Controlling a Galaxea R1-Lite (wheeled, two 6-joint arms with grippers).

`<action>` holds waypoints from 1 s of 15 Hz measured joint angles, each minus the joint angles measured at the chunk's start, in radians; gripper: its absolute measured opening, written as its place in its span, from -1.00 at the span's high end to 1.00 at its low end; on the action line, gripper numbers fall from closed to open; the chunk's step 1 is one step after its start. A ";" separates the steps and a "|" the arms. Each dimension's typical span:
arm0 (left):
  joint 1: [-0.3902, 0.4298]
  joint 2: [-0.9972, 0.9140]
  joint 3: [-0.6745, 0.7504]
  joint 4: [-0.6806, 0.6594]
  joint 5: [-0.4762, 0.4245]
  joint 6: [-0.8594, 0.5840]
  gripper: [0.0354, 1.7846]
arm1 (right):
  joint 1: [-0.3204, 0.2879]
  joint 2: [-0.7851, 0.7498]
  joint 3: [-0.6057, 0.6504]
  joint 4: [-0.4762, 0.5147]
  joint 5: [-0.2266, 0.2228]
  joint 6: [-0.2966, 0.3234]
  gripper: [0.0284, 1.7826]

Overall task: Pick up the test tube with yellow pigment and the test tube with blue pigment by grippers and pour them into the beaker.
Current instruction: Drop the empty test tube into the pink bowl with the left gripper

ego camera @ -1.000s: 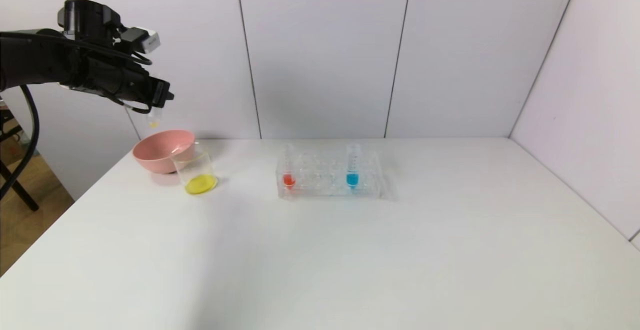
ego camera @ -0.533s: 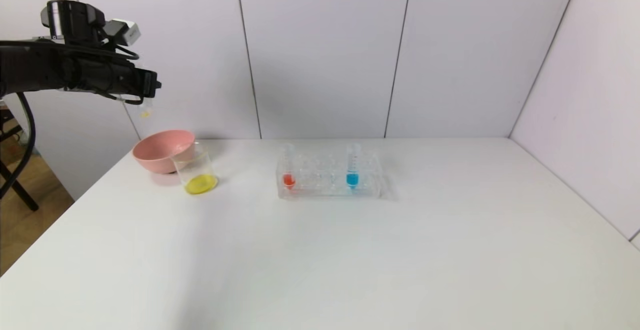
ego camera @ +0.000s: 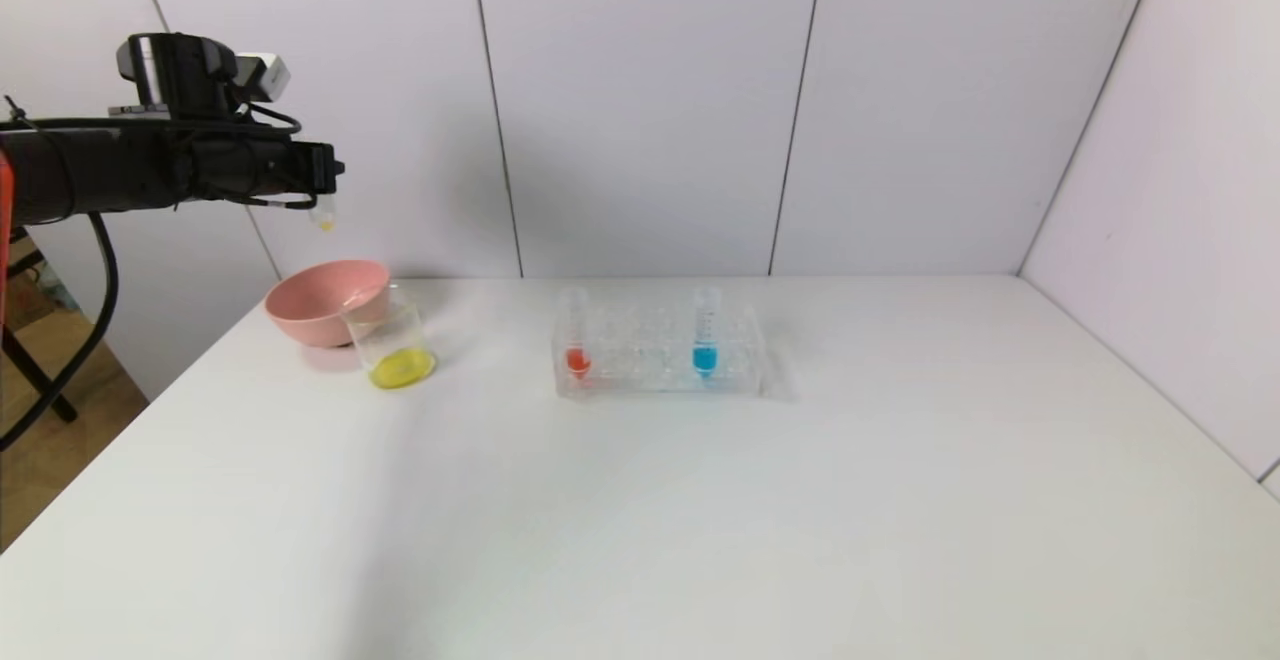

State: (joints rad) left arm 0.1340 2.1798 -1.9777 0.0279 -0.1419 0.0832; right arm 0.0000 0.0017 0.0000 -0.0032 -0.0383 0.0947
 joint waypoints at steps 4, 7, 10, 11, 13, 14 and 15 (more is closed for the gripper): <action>-0.002 0.031 0.010 -0.023 -0.042 -0.001 0.42 | 0.000 0.000 0.000 0.000 0.000 0.000 -0.92; -0.001 0.041 0.020 -0.016 -0.047 -0.001 0.42 | 0.000 0.000 0.000 0.000 0.000 0.000 -0.92; 0.002 0.044 0.029 -0.013 -0.046 0.000 0.42 | 0.000 0.000 0.000 0.000 0.000 0.000 -0.92; 0.005 0.044 0.032 -0.013 -0.045 0.000 0.42 | 0.000 0.000 0.000 0.000 0.000 0.000 -0.92; 0.010 0.041 0.049 -0.012 -0.043 0.001 0.43 | 0.000 0.000 0.000 0.000 0.000 0.000 -0.92; 0.013 0.038 0.059 -0.010 -0.044 0.006 0.42 | 0.000 0.000 0.000 0.000 0.000 0.000 -0.92; 0.018 0.033 0.066 0.001 -0.043 0.009 0.40 | 0.000 0.000 0.000 0.000 0.000 0.000 -0.92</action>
State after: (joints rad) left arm 0.1523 2.2126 -1.9121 0.0294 -0.1847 0.0919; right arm -0.0004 0.0017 0.0000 -0.0032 -0.0383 0.0947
